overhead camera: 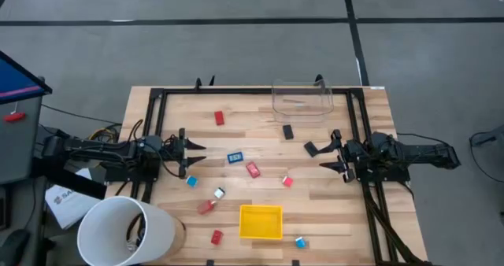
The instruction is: Pick & Place Office items
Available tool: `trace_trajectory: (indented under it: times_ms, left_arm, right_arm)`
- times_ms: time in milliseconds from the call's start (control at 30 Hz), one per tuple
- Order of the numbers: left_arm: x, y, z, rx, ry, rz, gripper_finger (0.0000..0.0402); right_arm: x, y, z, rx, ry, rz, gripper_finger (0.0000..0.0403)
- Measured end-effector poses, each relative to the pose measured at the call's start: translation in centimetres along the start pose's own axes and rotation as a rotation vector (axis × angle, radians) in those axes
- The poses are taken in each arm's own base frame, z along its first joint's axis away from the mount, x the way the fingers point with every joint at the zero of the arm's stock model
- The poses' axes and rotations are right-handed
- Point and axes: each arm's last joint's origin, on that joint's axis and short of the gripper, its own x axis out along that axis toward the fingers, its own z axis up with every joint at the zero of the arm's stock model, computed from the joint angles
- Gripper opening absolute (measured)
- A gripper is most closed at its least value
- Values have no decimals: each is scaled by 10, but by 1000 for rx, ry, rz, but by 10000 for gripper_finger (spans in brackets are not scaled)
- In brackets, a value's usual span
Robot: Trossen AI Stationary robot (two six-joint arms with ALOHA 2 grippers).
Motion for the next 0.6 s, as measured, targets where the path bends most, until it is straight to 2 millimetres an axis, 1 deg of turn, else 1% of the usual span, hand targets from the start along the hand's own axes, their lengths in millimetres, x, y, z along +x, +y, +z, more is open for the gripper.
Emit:
trace_trajectory:
  times_ms: [500, 600]
  left_arm:
    - [0, 0, 0, 0, 1, 0, 158]
    - [0, 0, 0, 0, 0, 0, 158]
  right_arm:
    - [0, 0, 0, -1, 0, 0, 203]
    - [0, -1, 3, -79, -33, -12, 203]
